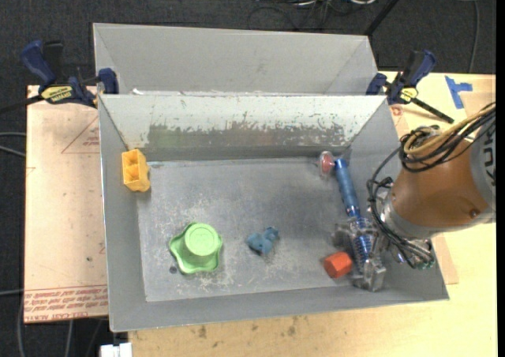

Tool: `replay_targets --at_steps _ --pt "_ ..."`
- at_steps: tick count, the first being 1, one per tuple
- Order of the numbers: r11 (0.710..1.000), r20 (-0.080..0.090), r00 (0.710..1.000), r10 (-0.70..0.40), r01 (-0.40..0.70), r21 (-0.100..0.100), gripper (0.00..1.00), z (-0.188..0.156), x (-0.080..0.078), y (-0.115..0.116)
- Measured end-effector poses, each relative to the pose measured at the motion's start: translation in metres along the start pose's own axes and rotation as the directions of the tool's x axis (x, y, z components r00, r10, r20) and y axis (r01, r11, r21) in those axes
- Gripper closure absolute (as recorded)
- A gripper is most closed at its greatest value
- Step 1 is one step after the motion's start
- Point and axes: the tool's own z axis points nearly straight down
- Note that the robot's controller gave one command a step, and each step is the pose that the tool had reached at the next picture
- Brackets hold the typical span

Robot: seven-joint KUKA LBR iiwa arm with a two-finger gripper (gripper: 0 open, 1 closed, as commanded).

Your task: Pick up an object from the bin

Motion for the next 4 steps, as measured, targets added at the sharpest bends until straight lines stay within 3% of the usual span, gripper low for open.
replay_targets --at_steps 1,2,3,4 --pt "0.850 -0.006 0.850 -0.526 0.526 -0.011 0.00 0.002 -0.018 0.030" --pt "0.851 -0.009 0.851 -0.526 0.526 -0.013 1.00 0.002 -0.017 0.030" --pt "0.914 -0.009 0.914 -0.405 0.405 -0.011 1.00 -0.032 -0.031 0.040" --pt "0.914 -0.011 0.914 -0.405 0.405 -0.012 0.00 -0.031 -0.030 0.040"
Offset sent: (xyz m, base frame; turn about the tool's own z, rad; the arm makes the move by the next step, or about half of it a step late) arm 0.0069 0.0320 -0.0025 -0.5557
